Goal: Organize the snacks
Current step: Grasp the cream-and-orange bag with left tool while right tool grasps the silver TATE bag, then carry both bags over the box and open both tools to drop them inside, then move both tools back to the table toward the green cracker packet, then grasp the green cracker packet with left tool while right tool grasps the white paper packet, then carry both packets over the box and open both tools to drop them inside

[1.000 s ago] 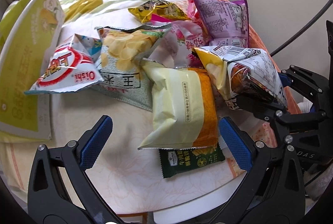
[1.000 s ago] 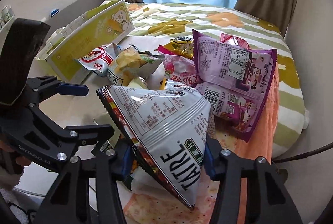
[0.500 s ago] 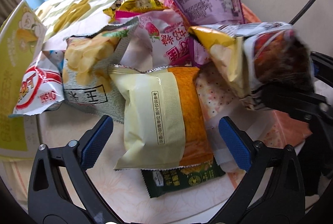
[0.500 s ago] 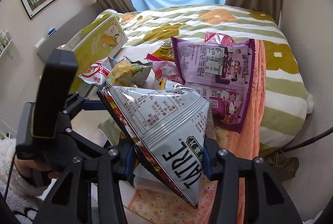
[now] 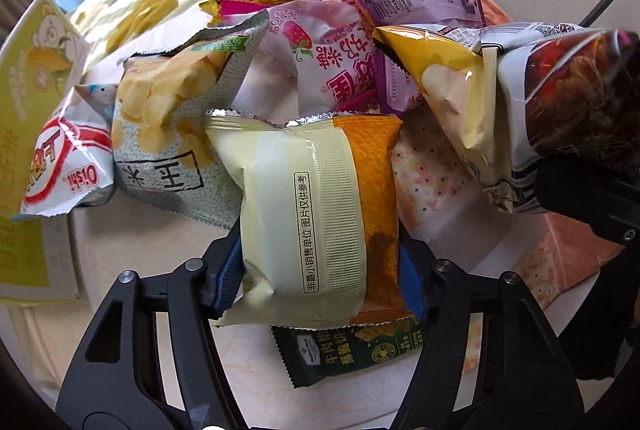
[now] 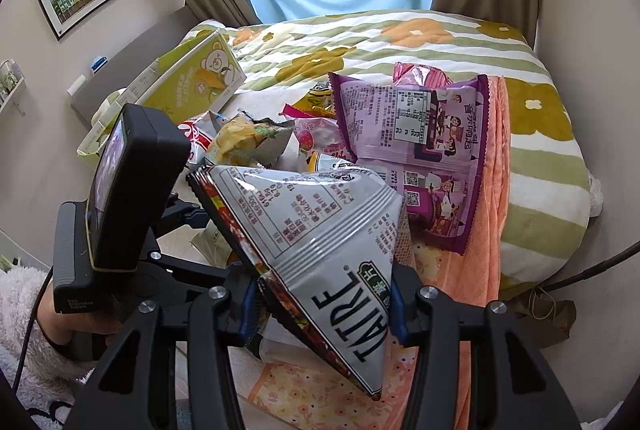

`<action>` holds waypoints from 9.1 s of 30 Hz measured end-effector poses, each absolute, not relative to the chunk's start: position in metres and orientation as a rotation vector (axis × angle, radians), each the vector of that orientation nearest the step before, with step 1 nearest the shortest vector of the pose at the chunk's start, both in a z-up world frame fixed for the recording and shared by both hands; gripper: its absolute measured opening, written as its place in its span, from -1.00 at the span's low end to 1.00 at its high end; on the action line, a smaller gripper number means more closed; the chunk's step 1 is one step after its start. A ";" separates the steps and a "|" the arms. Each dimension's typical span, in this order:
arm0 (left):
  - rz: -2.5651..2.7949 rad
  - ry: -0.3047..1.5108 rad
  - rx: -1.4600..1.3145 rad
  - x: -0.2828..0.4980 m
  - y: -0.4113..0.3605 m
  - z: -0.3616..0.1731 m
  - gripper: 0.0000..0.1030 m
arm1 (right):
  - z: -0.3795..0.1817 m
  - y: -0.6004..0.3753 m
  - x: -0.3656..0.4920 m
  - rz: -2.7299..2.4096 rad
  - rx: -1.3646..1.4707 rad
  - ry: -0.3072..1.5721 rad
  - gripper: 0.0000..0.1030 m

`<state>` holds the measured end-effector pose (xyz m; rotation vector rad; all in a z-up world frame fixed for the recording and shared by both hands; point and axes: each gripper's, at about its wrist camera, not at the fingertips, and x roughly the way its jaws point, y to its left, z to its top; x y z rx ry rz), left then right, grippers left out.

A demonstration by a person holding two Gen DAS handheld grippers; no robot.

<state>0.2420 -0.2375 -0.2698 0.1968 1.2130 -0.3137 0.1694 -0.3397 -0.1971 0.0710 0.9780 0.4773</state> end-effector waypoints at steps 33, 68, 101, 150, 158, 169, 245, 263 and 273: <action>-0.077 0.881 -0.014 0.193 -0.074 -0.083 0.17 | -0.049 -0.250 0.158 0.621 -0.057 0.672 -0.10; -0.131 1.072 -0.062 0.397 0.189 -0.160 0.47 | -0.103 0.019 0.336 0.494 0.027 0.906 -0.10; 0.021 1.039 -0.117 0.301 0.216 -0.136 0.86 | -0.109 0.022 0.308 0.504 -0.059 0.877 0.87; -0.654 1.110 0.317 0.173 -0.179 -0.194 0.86 | -0.135 -0.332 0.147 0.211 0.055 1.019 0.99; -0.915 1.153 0.550 0.176 -0.220 -0.254 0.85 | -0.187 -0.329 0.143 0.182 -0.011 1.089 0.99; -1.090 1.120 0.731 0.168 -0.252 -0.305 0.69 | -0.240 -0.327 0.133 0.169 -0.009 1.130 0.99; -0.347 0.920 0.109 0.198 -0.055 -0.078 -0.11 | -0.069 -0.217 0.170 0.491 -0.178 0.832 0.37; -0.177 1.005 0.021 0.262 0.161 -0.129 -0.11 | -0.091 -0.016 0.226 0.542 -0.090 0.924 0.37; -0.240 1.051 0.027 0.273 0.182 -0.160 0.99 | -0.126 0.015 0.232 0.440 -0.042 1.032 0.37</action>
